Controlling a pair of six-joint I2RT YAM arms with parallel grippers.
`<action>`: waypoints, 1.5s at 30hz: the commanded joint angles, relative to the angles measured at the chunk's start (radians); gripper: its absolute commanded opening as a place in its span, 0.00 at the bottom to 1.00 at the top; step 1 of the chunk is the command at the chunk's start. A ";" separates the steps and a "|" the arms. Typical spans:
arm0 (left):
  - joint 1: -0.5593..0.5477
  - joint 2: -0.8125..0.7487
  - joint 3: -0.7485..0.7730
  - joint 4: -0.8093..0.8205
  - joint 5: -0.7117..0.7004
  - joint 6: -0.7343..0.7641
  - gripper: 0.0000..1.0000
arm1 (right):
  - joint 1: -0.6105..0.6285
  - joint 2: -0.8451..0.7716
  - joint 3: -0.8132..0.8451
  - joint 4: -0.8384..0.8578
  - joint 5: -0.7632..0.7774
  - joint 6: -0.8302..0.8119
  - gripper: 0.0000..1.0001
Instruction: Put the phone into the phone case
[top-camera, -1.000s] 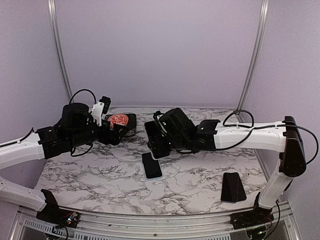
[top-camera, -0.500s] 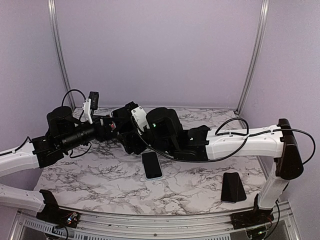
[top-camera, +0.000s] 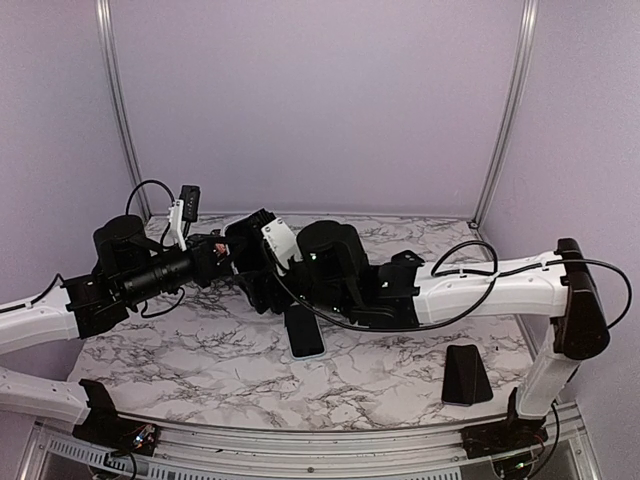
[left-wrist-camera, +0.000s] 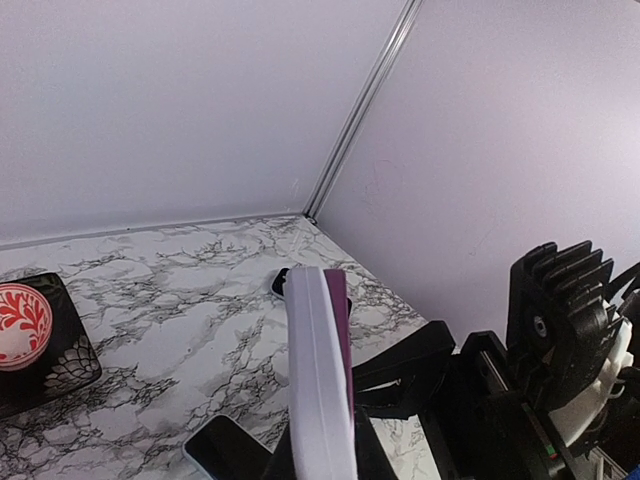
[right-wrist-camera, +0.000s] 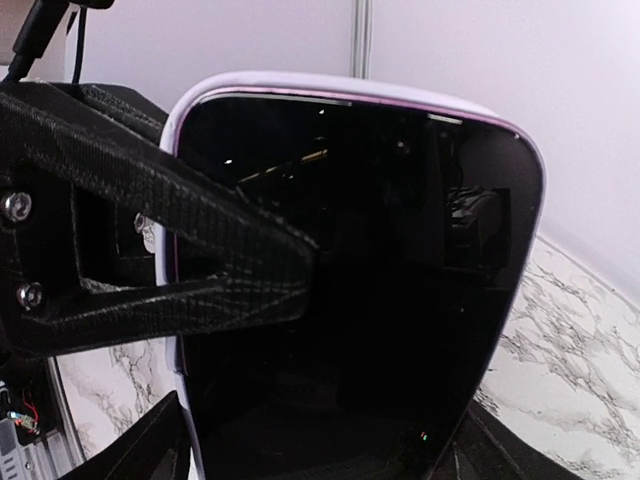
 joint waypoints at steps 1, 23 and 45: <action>0.015 -0.046 -0.006 0.012 0.062 0.096 0.00 | -0.044 -0.146 -0.072 0.029 -0.119 -0.096 0.89; -0.022 -0.087 -0.016 0.122 0.582 0.167 0.00 | -0.210 -0.203 -0.092 0.060 -1.051 -0.131 0.52; -0.025 -0.090 -0.021 0.124 0.581 0.166 0.00 | -0.244 -0.193 -0.070 0.084 -1.087 -0.048 0.14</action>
